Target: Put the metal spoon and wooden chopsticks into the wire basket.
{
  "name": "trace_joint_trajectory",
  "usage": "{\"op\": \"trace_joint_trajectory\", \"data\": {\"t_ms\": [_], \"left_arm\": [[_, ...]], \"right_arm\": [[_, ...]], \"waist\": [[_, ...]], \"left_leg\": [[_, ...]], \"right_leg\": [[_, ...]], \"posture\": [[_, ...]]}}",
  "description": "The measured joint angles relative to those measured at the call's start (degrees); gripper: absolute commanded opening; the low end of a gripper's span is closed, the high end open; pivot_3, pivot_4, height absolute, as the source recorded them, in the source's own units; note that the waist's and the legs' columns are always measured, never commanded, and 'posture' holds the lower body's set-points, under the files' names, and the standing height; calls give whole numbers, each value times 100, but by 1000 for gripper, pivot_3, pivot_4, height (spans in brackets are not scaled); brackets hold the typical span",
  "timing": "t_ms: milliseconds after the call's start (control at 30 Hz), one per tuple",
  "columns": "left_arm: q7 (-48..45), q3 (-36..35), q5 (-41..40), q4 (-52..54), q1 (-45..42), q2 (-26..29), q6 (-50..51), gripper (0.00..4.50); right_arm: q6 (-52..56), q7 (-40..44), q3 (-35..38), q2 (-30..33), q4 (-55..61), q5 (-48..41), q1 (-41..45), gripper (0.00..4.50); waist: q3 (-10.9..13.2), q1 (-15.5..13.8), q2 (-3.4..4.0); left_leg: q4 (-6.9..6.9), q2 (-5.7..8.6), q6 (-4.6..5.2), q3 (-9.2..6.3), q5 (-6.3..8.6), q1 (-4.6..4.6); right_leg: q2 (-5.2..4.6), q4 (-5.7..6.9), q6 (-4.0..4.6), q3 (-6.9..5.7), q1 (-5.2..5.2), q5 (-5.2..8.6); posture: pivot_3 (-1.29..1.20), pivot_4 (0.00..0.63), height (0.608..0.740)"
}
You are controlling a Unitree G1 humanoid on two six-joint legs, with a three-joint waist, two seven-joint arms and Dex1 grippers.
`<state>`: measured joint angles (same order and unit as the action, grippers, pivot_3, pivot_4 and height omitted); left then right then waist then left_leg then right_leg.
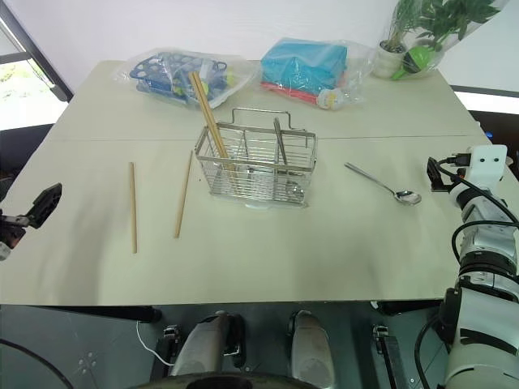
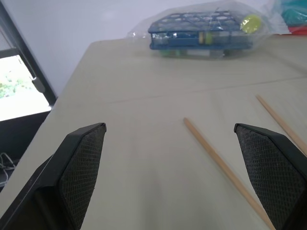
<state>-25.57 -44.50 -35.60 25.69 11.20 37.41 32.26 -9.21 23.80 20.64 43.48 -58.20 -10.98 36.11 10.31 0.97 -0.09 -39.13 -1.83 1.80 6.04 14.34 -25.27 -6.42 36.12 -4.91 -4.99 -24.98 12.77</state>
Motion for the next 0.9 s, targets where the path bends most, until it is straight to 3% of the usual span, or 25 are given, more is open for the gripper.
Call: {"op": "trace_joint_trajectory", "data": {"t_ms": [800,900], "left_arm": [[6,40,-147,-2,-243,140,382,4500],[71,28,-550,53,-549,284,699,4500]], "right_arm": [[-17,31,-3,-2,-3,4,18,4452],[4,137,-36,36,-55,19,208,4452]], "waist": [[0,-6,0],[0,-6,0]], "left_leg": [[0,0,-3,0,-2,0],[-1,0,-13,-1,-8,0]], "right_leg": [[0,0,-1,0,1,-1],[0,2,-4,0,1,-2]], "posture": [[0,150,715],[0,150,715]]}}
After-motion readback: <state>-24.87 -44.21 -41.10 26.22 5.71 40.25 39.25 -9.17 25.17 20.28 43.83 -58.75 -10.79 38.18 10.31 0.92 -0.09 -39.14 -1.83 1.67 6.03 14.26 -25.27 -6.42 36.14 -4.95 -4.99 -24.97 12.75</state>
